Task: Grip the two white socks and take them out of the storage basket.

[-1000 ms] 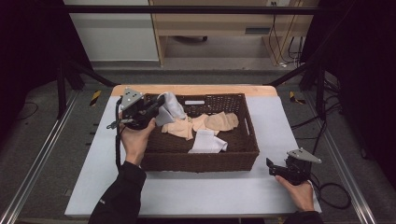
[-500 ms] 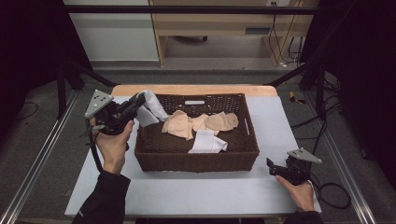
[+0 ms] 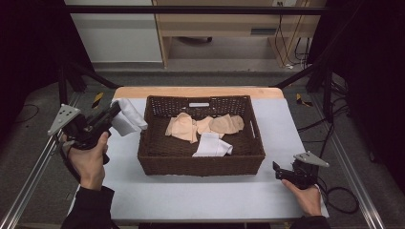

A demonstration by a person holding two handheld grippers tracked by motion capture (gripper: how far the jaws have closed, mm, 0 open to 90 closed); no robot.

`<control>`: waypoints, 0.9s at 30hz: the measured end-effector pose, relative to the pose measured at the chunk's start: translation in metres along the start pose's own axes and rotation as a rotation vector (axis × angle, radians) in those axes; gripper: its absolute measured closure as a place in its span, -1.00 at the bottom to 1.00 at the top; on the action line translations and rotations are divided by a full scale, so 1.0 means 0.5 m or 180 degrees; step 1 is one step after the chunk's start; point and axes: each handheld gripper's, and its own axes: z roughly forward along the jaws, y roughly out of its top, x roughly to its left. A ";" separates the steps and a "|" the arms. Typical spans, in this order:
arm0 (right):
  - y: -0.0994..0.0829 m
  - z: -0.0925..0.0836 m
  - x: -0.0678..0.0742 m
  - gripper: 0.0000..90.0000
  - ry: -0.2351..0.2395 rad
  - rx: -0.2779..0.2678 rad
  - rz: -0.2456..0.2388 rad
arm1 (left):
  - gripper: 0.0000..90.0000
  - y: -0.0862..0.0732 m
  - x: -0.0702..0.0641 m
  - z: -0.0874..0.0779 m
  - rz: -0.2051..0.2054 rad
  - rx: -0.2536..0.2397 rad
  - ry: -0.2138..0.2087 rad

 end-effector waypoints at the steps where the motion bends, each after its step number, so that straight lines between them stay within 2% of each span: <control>1: 0.000 0.000 0.000 -0.79 -0.0001 -0.0001 -0.0001 | 0.83 -0.004 0.007 -0.006 0.0009 0.0006 0.0041; 3: 0.000 0.000 0.000 -0.79 -0.0003 -0.0004 -0.0002 | 0.83 -0.011 0.017 -0.013 0.0023 0.0020 0.0097; 6: 0.000 0.000 0.000 -0.79 -0.0008 -0.0008 -0.0002 | 0.83 -0.027 0.035 -0.019 0.0091 0.0082 0.0250; 11: 0.000 -0.001 0.000 -0.78 0.0002 -0.0020 -0.0004 | 0.83 -0.050 0.069 -0.022 0.0027 0.0224 0.0423; 20: 0.001 -0.005 -0.002 -0.78 -0.0002 -0.0059 -0.0011 | 0.83 -0.119 0.127 -0.003 0.0050 0.0685 0.0733; 24: 0.001 -0.005 -0.002 -0.78 0.0000 -0.0055 -0.0010 | 0.83 -0.146 0.147 0.006 0.0011 0.0887 0.0812; 27: 0.000 -0.006 -0.001 -0.78 0.0004 -0.0051 -0.0002 | 0.83 -0.166 0.155 0.017 -0.0005 0.1062 0.0816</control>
